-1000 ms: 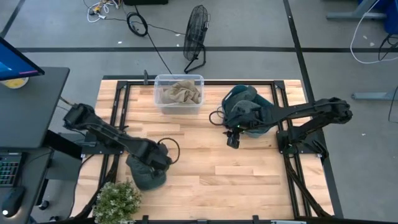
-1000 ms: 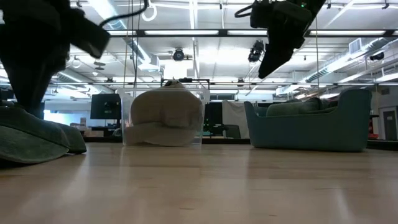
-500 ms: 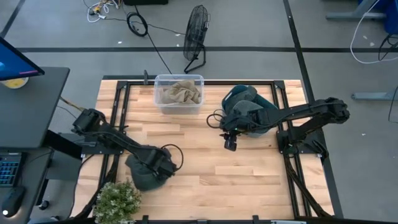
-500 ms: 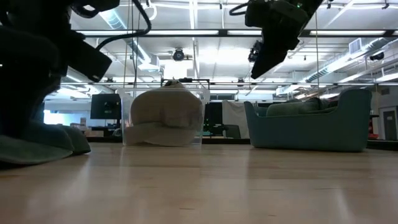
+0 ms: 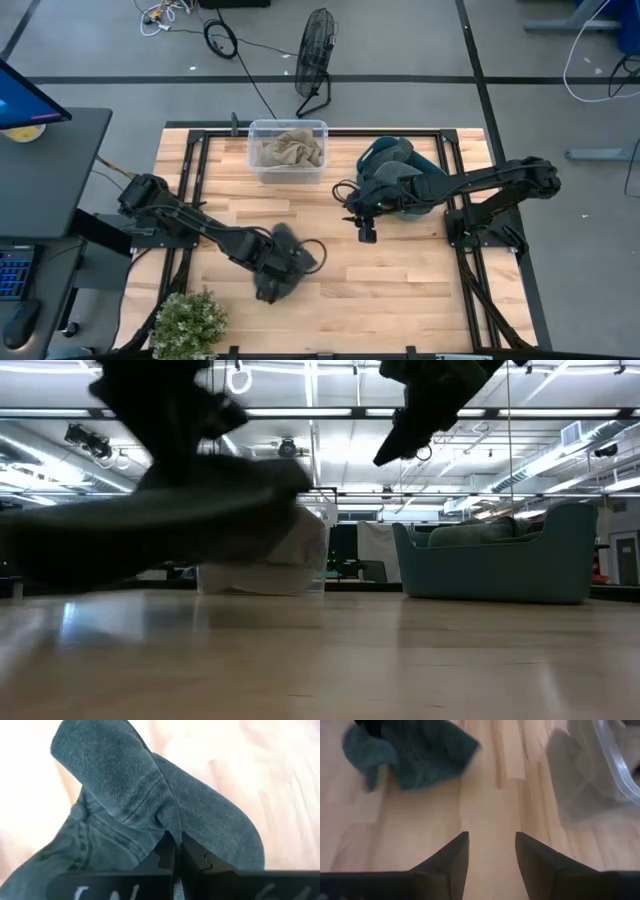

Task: Pick & Place hat
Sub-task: Put the black cap into the blue bin

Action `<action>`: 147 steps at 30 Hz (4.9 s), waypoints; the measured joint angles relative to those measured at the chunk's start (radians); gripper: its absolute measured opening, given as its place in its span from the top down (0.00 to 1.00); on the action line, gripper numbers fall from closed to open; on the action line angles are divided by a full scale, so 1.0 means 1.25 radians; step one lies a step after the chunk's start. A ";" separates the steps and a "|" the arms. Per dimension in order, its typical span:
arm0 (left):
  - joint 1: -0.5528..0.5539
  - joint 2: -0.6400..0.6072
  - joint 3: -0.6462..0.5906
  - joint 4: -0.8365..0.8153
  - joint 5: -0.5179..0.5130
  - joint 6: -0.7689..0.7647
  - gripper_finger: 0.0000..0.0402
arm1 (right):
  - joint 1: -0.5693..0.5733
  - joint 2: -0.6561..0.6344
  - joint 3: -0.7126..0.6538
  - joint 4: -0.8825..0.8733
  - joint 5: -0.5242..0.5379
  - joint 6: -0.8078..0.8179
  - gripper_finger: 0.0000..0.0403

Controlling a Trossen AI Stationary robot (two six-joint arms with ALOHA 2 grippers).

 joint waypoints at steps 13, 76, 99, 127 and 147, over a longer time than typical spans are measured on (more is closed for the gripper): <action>0.041 0.020 0.038 0.016 -0.008 0.713 0.98 | 0.002 0.138 0.000 0.287 -0.040 -0.111 0.59; 0.076 0.022 0.038 0.124 -0.182 0.344 0.51 | 0.007 0.081 0.000 0.038 0.082 0.065 0.98; 0.159 0.021 0.038 0.121 -0.202 0.318 0.51 | -0.251 -0.303 -0.061 -0.449 0.332 -0.202 0.98; 0.193 0.021 0.038 0.118 -0.200 0.318 0.51 | -0.291 -0.304 0.002 -0.397 0.350 -0.016 0.66; 0.193 0.022 0.038 0.119 -0.200 0.292 0.51 | -0.364 -0.135 -0.266 -0.110 0.287 0.097 0.99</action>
